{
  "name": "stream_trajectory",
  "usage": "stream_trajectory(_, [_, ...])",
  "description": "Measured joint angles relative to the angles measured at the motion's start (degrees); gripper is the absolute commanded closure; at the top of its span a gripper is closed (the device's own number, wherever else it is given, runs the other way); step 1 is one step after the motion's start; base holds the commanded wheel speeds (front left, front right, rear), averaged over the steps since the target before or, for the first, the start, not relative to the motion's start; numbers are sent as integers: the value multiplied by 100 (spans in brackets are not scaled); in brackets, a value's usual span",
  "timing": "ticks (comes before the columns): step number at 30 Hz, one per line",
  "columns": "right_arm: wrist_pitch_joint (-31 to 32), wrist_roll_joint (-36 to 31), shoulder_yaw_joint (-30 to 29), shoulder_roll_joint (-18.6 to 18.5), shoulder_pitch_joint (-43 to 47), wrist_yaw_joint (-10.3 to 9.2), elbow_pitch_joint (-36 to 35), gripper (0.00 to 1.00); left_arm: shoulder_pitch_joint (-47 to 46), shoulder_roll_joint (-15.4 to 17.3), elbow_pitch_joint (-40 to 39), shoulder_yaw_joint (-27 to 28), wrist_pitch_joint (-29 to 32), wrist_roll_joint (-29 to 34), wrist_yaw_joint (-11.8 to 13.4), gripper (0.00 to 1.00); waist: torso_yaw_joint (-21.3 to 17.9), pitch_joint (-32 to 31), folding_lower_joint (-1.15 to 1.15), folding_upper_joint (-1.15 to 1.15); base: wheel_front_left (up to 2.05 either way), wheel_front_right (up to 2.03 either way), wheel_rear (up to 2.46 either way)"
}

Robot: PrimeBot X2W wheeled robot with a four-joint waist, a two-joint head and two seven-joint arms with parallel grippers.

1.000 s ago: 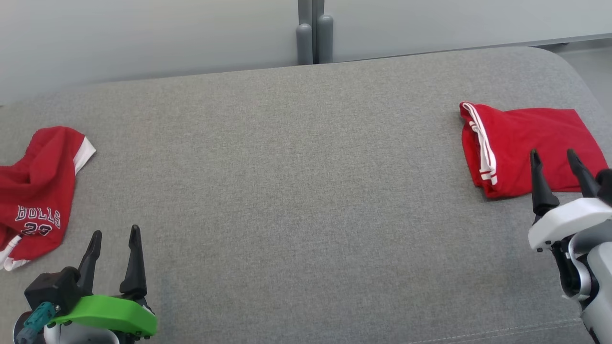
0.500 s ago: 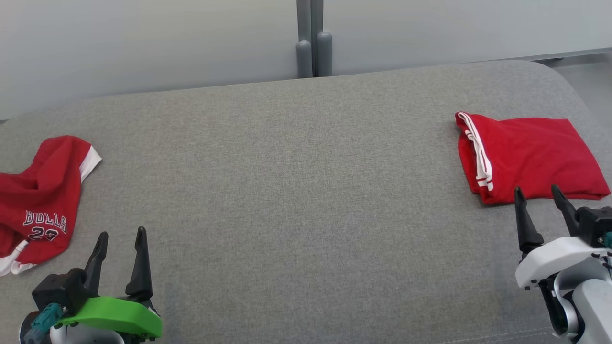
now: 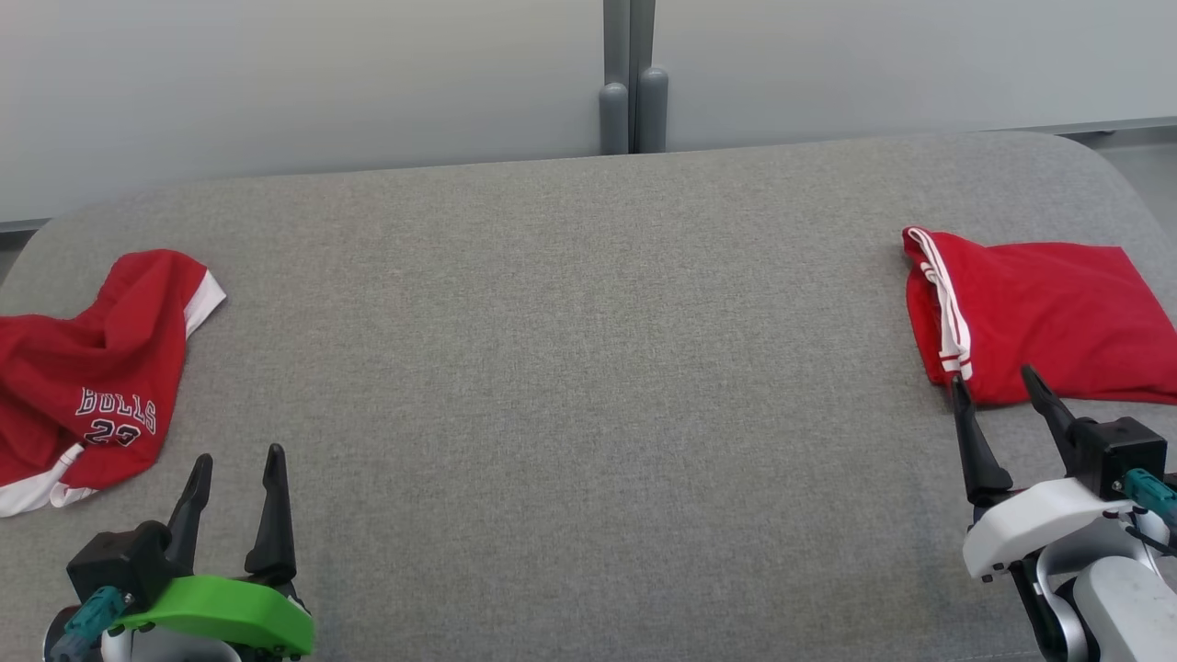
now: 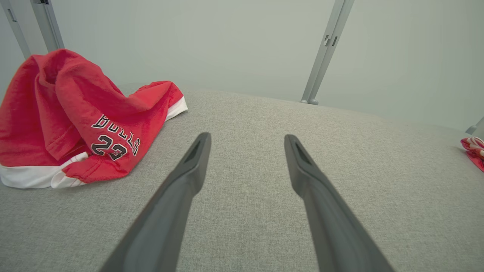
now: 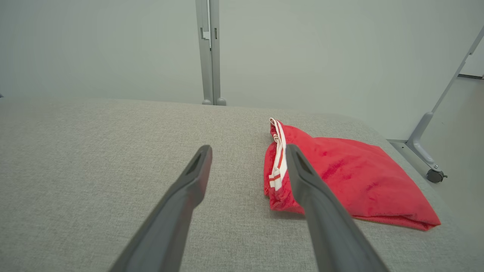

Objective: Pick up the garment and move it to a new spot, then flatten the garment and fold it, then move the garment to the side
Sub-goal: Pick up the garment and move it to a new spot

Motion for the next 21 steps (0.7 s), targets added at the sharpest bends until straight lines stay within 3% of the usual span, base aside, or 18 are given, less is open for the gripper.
stream_trajectory(21, [-1, -60, 12, -3, 198, 214, -209, 0, 0, -58, 71, 207, -1, -2, -52, 0, 60, -48, 0, 0, 0, 0, 0])
